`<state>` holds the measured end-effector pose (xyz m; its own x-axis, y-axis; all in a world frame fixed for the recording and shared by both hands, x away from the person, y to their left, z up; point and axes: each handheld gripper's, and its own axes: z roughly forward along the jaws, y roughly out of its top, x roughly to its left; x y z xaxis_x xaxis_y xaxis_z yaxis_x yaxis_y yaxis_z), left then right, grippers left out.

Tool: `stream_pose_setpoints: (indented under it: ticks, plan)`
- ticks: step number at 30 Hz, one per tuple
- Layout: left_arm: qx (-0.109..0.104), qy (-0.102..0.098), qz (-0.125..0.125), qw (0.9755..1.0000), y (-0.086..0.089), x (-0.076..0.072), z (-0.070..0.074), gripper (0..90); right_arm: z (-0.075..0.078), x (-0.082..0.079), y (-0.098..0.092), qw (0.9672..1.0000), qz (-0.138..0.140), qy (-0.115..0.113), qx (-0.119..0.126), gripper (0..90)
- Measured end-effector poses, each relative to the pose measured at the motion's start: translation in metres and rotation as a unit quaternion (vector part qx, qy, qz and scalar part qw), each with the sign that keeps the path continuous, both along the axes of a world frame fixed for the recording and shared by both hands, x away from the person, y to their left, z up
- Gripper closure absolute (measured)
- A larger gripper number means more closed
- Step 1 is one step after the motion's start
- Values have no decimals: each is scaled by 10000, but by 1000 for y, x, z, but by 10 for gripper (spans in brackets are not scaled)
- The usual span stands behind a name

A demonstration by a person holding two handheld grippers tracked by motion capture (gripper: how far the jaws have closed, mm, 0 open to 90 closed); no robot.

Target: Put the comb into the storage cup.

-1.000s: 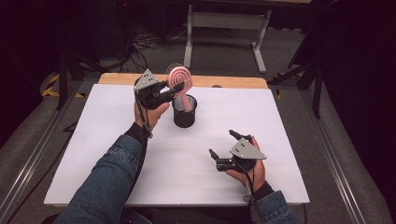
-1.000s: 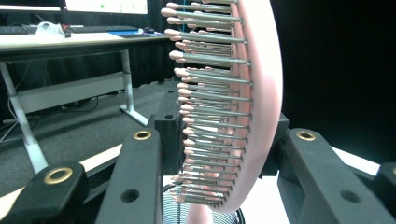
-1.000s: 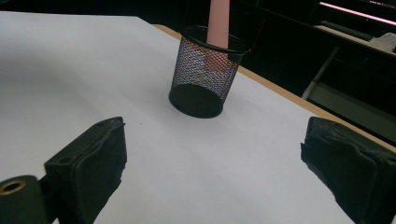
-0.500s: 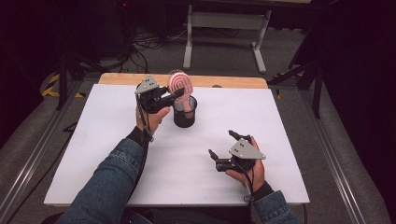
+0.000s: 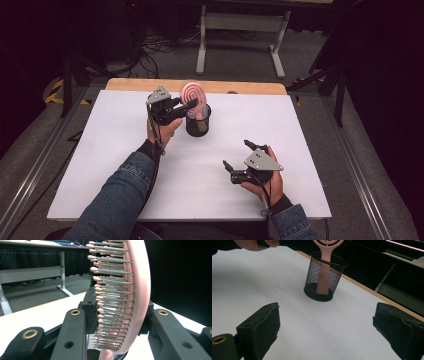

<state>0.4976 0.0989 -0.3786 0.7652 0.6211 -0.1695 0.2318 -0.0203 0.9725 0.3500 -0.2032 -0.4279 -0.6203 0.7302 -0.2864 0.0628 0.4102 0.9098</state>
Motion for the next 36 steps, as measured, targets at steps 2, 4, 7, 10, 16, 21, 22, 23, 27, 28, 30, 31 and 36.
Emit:
stream_pose_setpoints:
  ticks: [2,4,7,10,16,21,22,23,27,28,30,31,36]
  plan:
    - [-4,36,5,10000,0,1,-3,630,0,0,0,10000,1,4,-3,77]
    - [-58,57,7,10000,1,1,-4,629,0,0,0,10000,3,3,-7,77]
    - [-87,68,8,9999,2,2,-5,629,0,0,0,10000,0,6,-5,78]
    - [-87,75,11,9999,4,3,-5,625,0,0,2,10000,14,12,-42,78]
    - [148,-75,261,9995,8,5,0,552,-1,-1,2,10000,19,47,-78,78]
    - [115,-88,406,9991,16,6,4,495,-2,-1,3,9999,27,67,-107,78]
    - [143,-100,443,9989,18,6,4,480,-2,-1,3,9999,24,72,-111,78]
    - [143,-86,464,9988,19,6,4,477,-2,0,3,9999,20,81,-105,78]
    - [136,-96,487,9987,24,6,6,470,-2,-1,3,9999,22,77,-117,78]
    - [128,-104,493,9986,24,6,6,462,-2,-1,3,9999,25,73,-122,78]
    - [154,-123,512,9985,26,6,7,459,-2,-1,4,9999,16,73,-126,79]
    - [154,-121,495,9986,27,6,7,462,-2,-1,3,9999,8,70,-120,79]
    - [210,-171,522,9983,28,6,9,467,-2,-1,3,9999,5,68,-113,79]
